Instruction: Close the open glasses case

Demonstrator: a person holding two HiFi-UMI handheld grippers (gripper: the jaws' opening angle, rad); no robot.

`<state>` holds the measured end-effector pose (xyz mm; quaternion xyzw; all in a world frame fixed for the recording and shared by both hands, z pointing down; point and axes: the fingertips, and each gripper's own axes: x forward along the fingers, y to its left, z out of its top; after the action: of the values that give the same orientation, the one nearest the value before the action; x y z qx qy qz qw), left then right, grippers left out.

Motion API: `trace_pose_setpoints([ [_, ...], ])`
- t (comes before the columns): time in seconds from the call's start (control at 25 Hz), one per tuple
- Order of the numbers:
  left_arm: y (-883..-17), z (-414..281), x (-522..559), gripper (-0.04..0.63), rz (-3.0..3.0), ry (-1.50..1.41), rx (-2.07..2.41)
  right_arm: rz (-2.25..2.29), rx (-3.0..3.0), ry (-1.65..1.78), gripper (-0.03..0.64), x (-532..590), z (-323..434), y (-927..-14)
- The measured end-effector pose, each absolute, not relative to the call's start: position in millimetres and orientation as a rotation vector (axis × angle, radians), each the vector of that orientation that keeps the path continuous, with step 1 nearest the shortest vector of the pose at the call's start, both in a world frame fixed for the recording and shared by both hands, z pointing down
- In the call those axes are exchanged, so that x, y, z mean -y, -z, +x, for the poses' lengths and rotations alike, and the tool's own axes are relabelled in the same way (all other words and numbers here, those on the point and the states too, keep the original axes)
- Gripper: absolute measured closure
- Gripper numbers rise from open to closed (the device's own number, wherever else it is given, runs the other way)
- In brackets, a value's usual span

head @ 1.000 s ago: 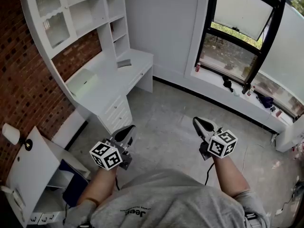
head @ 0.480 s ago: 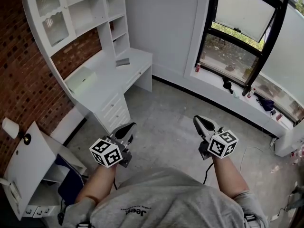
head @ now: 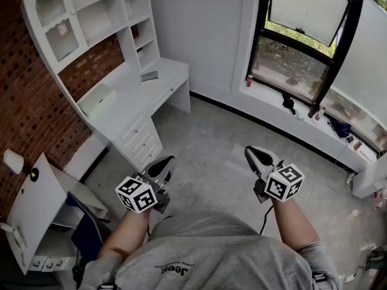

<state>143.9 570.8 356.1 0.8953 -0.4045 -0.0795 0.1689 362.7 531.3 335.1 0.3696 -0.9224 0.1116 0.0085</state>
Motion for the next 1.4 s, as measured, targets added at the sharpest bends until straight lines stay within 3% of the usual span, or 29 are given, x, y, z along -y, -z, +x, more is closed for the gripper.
trace_pose_setpoints([
  [0.44,-377.1,98.6,-461.9,0.598,2.569,0.246,1.064,1.162,2.875,-0.335,0.607,-436.0,305.7,-347.7],
  [1.04,-353.6,-64.1,-195.0,0.598,2.676,0.164,0.93,1.255,2.91,-0.288,0.607,-178.7,134.6,-312.7],
  [1.4,-352.5,-104.2,-108.9,0.598,2.662,0.186,0.975,1.269,2.875,-0.319,0.607,-91.5,106.3,-321.0],
])
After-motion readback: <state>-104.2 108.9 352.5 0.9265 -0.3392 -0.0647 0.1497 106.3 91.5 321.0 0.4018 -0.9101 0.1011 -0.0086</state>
